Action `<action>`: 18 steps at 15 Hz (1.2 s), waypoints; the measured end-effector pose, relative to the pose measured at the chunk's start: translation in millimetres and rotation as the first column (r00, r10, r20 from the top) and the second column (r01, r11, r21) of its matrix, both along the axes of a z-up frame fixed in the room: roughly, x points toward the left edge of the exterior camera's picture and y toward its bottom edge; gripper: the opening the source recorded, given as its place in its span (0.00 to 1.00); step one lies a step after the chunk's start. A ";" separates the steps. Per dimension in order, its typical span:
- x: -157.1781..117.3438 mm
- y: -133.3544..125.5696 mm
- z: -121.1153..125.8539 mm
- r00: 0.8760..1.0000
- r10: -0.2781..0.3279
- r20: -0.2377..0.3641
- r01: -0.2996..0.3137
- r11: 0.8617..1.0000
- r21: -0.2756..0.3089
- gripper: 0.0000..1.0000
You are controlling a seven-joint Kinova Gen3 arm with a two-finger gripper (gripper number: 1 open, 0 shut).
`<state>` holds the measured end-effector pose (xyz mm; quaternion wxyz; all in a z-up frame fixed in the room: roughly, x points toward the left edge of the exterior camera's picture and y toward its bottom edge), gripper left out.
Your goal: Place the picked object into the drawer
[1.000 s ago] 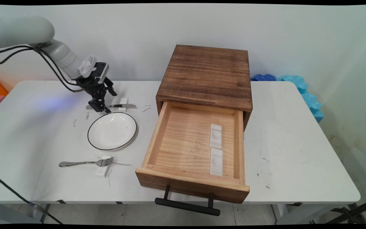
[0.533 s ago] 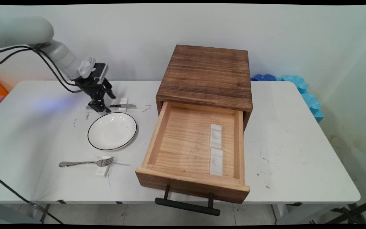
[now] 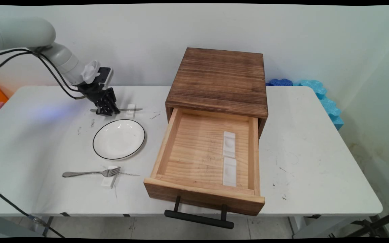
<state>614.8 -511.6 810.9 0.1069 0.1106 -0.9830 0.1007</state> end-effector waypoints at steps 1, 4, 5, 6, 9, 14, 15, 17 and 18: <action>-0.2 0.1 0.0 1.000 0.002 0.001 -0.002 1.000 0.001 0.00; -0.1 1.4 1.1 1.000 0.013 0.001 -0.013 1.000 0.001 0.00; -0.2 1.6 1.5 1.000 0.016 0.000 -0.016 1.000 0.000 0.00; -0.3 1.8 2.3 1.000 0.020 0.000 -0.020 1.000 -0.001 0.00; -0.5 4.0 7.6 0.999 0.038 0.002 -0.038 0.999 -0.008 0.00; -7.2 11.2 25.1 0.998 0.069 0.011 -0.069 0.997 -0.033 0.00; -9.9 13.2 30.0 0.997 0.075 0.013 -0.075 0.996 -0.039 0.00; -15.9 18.4 40.1 0.996 0.084 0.016 -0.083 0.995 -0.051 0.00; -20.0 21.6 46.4 0.996 0.086 0.018 -0.085 0.995 -0.058 0.00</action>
